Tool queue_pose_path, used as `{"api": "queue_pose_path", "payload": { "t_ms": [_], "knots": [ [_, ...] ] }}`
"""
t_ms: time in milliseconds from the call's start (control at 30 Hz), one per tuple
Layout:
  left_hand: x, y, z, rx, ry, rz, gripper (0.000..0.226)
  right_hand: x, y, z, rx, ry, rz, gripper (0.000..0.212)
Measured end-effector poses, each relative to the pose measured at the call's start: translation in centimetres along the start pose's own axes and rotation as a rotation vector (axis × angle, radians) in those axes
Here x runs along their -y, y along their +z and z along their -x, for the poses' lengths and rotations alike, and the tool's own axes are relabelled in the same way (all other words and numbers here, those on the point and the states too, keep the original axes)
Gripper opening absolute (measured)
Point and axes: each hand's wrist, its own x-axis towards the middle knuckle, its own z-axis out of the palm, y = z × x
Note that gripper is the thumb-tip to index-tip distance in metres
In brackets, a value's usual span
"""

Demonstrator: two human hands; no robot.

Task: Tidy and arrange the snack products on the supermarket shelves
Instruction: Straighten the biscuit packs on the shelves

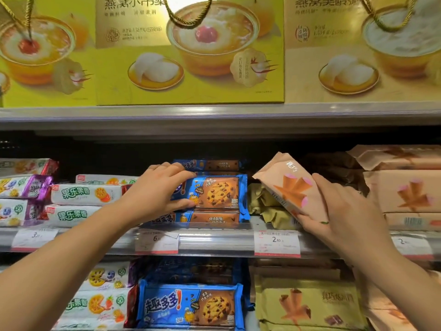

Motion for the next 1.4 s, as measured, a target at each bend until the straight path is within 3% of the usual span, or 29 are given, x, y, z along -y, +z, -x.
{"api": "queue_pose_path", "payload": {
  "t_ms": [133,267,433,533,667,833,1000,1133,1200,1400],
  "knots": [
    [-0.5,0.2,0.4,-0.029,0.014,0.022,0.076,-0.1,0.1,-0.1,-0.005,-0.019,-0.016,0.093],
    [-2.1,0.1,0.8,-0.169,0.131,-0.007,0.072,-0.1,0.0,0.0,-0.022,-0.040,-0.021,0.095],
    [-8.5,-0.6,1.5,-0.348,0.204,0.159,0.047,-1.4,-0.8,1.7,-0.043,-0.078,-0.234,0.094],
    [-12.9,-0.9,2.4,-0.294,0.059,0.500,0.054,-2.5,-2.0,4.3,-0.051,-0.197,-0.321,0.085],
    [-18.2,0.6,3.6,-0.121,-0.137,1.027,0.066,-3.9,-2.3,7.8,-0.025,-0.336,-0.254,0.078],
    [-23.4,3.2,4.8,0.024,-0.154,1.157,0.039,-5.9,-2.1,12.2,-0.006,-0.329,-0.153,0.085],
    [-28.3,5.5,5.4,0.070,-0.238,1.317,0.027,-9.2,-2.4,18.0,0.093,0.095,-0.181,0.109],
    [-32.6,8.1,5.1,0.131,-0.287,1.279,0.044,-11.9,-2.0,22.8,-0.090,0.613,-0.620,0.071],
    [-35.1,9.5,4.7,0.149,-0.314,1.264,0.051,-13.7,-1.1,24.2,-0.184,0.819,-0.771,0.062],
    [-42.1,12.4,4.1,0.076,-0.488,1.338,0.040,-19.0,0.1,26.2,-0.222,1.003,-0.835,0.035]
  ]
}}
